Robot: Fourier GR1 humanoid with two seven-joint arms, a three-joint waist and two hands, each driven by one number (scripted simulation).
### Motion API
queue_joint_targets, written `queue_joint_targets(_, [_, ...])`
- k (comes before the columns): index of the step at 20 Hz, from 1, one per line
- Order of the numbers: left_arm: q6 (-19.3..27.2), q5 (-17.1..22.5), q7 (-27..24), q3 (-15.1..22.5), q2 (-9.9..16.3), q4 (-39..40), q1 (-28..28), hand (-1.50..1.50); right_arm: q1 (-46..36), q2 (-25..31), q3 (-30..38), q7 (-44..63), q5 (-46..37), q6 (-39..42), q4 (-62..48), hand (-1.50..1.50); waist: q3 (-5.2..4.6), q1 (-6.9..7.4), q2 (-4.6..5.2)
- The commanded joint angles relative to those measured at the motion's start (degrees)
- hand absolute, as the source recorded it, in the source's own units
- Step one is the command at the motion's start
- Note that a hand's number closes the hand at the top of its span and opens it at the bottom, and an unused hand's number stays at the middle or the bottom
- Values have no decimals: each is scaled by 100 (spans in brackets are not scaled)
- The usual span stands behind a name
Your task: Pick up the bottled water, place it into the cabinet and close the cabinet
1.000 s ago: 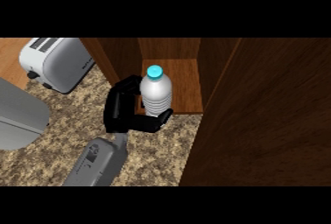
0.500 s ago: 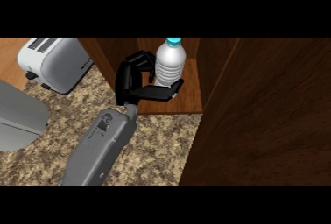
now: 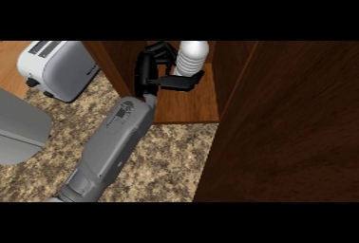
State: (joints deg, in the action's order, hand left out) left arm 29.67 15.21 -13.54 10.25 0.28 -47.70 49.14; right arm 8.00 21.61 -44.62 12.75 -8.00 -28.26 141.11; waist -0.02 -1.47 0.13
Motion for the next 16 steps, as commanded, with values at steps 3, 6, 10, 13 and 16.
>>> queue_joint_targets(3, [135, 14, -539, -193, -26, 1109, 472, 150, -61, -42, -135, 633, -417, -27, 685, -150, -5, -36, 9])
queue_joint_targets(6, [175, -274, -719, -433, -21, 1788, 609, 150, -6, 58, -163, 413, -245, 69, 680, -150, -3, -51, 20])
queue_joint_targets(10, [520, -522, -854, -490, -26, 2640, 1144, 150, -5, -25, -4, 4, 127, 97, 288, -150, 1, -118, 65])
queue_joint_targets(13, [710, -269, -1126, -565, -26, 2854, 1087, 150, 361, 368, -262, 18, -99, 136, 814, -150, -4, -294, 70])
queue_joint_targets(16, [363, -385, -1085, -791, 177, 3256, 1394, 150, 49, 96, 18, -10, 152, 96, 472, -150, -4, -152, 85])
